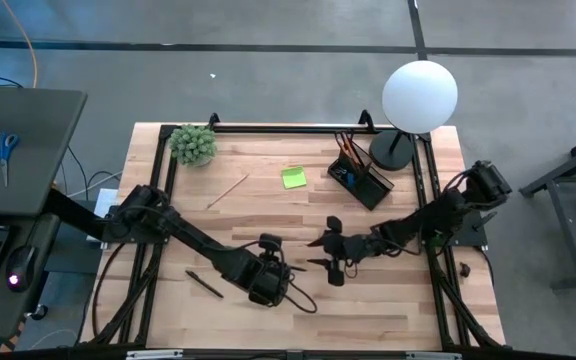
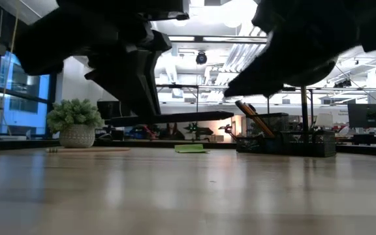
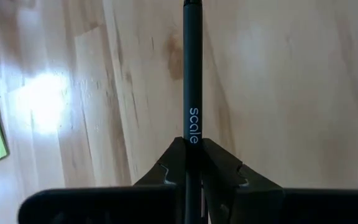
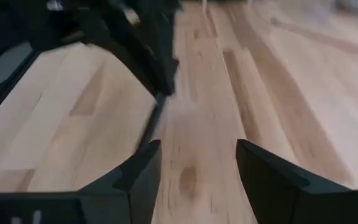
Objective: Pick and place office supplies into organizer
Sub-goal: Put the black pen into the black desk organizer
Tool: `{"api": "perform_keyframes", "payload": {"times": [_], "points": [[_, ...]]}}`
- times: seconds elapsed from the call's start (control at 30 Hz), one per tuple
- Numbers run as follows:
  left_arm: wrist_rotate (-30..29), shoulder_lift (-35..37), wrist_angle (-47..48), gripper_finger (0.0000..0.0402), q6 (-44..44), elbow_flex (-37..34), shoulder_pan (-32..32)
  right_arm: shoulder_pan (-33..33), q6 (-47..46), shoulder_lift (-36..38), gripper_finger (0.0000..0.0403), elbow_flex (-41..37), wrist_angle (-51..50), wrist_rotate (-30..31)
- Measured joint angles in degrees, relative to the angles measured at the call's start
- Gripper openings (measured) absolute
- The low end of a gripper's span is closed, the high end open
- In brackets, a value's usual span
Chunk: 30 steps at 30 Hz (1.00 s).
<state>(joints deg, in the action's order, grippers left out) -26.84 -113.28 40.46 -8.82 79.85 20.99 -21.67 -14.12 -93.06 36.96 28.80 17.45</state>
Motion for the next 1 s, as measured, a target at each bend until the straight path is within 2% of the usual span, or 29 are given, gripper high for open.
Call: {"api": "perform_keyframes", "payload": {"times": [0.13, 0.3, 0.37, 0.6, 1.0], "points": [[0.3, 0.0, -0.4, 0.0015, 0.0, 0.0, -1.4, -0.6, 5.2, 0.0, 0.0207, 3.6, -1.8, 1.8], [0.6, 0.0, -4.3, 0.0014, 2.6, 0.0, -2.4, -0.5, 3.8, -0.2, 0.0207, 9.6, -15.7, 3.2], [0.9, 0.0, -6.0, 0.0015, 4.3, 0.0, -2.3, -0.8, 3.6, -0.6, 0.0204, 10.9, -17.9, 3.2], [0.9, 0.0, -10.8, 0.0018, 5.6, 0.0, -2.3, -2.0, 3.1, -2.4, 0.0185, 11.3, -18.3, 3.2], [2.6, 0.0, -12.0, 0.0019, 5.4, 0.0, -2.3, -2.1, 0.7, -4.1, 0.0147, 11.3, -19.7, 1.2]]}}
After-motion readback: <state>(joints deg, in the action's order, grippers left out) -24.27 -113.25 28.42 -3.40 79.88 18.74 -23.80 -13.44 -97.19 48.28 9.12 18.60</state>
